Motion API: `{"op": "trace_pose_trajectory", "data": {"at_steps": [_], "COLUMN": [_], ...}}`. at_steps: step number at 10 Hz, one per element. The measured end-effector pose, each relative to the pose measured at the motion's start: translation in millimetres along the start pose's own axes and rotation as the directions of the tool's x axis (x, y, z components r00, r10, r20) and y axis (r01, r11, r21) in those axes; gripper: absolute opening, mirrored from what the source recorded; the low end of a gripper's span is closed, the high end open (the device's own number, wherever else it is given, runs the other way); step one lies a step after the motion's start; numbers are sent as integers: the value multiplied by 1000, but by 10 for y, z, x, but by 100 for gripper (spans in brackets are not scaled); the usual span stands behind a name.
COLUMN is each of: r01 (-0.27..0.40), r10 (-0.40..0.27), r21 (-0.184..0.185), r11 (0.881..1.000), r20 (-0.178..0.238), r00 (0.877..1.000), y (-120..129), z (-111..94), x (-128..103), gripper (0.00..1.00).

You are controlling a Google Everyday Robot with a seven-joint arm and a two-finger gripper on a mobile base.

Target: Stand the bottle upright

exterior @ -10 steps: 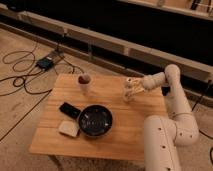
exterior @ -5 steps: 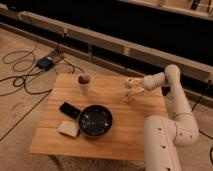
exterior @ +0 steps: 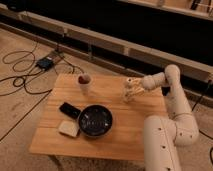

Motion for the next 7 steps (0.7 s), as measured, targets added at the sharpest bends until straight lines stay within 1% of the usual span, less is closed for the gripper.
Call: {"op": "trace_pose_trajectory", "data": {"at_steps": [1,2,3,5,6,7], "r01": [0,0,0,0,0,0], "r10": [0,0,0,0,0,0], "r21": [0,0,0,1,1,1], "r11": [1000,1000,1000,1000,1000,1000], "r20": [0,0,0,0,0,0], "r00": [1000,1000,1000,1000,1000,1000], "y": [1,0,1,1,2,1], "z": [1,2,3,4,4,3], "x": [1,0,1,1,1,1], "gripper": [34,42,54,74,79,80]}}
